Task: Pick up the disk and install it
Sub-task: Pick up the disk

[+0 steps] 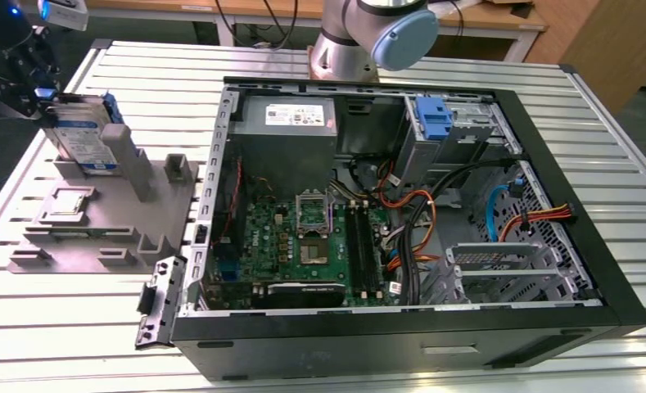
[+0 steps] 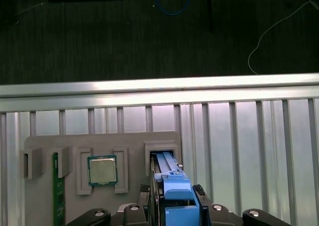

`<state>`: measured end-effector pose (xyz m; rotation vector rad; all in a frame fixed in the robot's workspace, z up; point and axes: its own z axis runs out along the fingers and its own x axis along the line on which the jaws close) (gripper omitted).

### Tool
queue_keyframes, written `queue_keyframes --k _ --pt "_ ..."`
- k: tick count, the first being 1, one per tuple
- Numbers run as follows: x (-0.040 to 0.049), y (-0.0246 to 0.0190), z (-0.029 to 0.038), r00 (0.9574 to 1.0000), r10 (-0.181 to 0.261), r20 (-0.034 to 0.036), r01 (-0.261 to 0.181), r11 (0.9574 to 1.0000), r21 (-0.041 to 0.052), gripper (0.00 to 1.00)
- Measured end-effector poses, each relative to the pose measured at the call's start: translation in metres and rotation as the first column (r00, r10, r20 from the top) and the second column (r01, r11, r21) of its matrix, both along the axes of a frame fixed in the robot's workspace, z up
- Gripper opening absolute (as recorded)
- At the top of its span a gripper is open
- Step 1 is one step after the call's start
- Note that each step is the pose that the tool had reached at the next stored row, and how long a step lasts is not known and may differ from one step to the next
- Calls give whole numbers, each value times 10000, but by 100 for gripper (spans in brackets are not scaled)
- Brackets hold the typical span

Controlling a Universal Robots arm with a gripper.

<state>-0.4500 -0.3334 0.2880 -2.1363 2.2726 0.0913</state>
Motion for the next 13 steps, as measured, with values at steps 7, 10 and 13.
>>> queue_keyframes --k 7,10,13 --pt "0 0 1 10000 1 -1 -1 10000 -2 37" --pt "0 0 0 10000 1 -1 -1 10000 -2 37" --pt "0 0 0 10000 0 0 0 10000 -3 37"
